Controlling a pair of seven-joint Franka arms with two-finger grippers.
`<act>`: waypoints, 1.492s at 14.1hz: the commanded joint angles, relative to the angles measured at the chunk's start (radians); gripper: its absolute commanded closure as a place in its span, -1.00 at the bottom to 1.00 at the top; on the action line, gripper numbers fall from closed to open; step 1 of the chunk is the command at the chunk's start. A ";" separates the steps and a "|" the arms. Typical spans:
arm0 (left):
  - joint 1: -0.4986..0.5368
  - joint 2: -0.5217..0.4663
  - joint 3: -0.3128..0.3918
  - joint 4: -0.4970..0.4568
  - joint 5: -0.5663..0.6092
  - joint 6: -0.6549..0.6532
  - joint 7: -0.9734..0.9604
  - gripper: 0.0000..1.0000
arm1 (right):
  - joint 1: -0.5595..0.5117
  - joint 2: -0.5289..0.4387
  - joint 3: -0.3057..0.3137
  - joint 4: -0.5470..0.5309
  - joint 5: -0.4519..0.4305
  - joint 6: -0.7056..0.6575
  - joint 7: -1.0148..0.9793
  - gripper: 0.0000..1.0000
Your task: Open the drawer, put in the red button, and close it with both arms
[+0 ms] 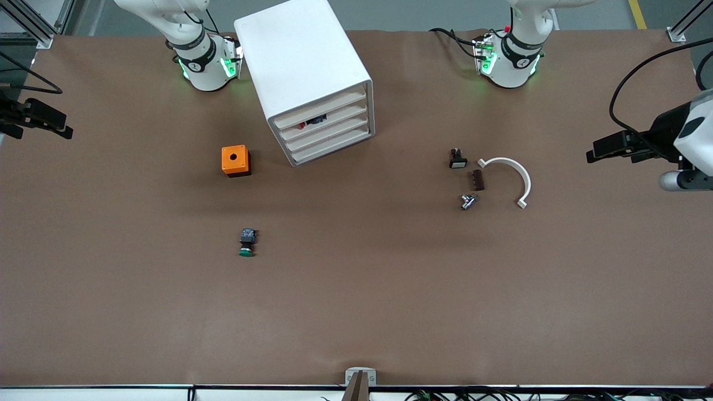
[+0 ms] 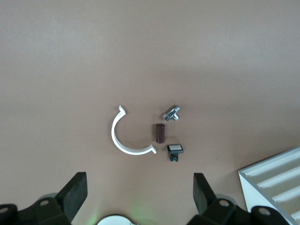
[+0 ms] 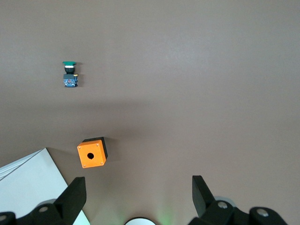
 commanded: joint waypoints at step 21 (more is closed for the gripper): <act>-0.098 -0.230 0.063 -0.201 0.069 0.241 -0.001 -0.99 | -0.034 -0.099 0.009 -0.083 0.032 0.073 -0.021 -1.00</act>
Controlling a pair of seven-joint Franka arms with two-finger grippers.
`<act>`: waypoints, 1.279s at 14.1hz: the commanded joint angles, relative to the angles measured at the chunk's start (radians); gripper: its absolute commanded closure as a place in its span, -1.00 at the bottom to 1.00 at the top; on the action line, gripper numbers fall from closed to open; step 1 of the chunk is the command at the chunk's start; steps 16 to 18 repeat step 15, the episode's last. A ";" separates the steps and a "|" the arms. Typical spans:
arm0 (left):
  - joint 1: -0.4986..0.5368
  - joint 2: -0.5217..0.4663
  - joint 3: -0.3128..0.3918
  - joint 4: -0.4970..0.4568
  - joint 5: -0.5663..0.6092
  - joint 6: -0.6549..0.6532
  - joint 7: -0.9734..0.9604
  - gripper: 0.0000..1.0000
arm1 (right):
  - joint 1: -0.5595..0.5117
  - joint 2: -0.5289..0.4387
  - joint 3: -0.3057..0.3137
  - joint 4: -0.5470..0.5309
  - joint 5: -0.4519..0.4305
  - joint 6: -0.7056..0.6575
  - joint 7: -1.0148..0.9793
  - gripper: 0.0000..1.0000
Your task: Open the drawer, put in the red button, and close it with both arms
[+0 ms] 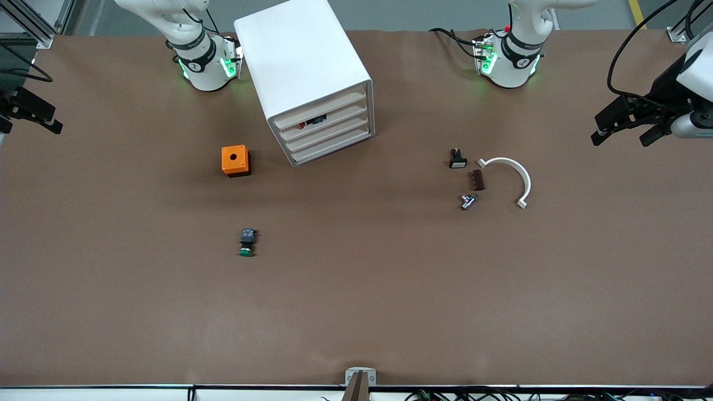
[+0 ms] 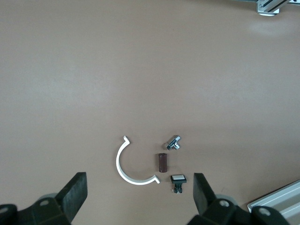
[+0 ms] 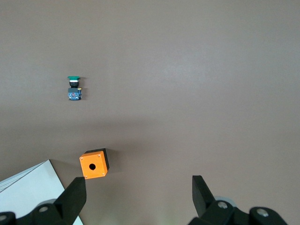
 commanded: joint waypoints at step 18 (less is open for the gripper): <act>-0.012 0.107 0.003 0.141 0.050 -0.029 -0.029 -0.99 | -0.015 -0.031 0.010 -0.037 0.017 -0.005 -0.017 -1.00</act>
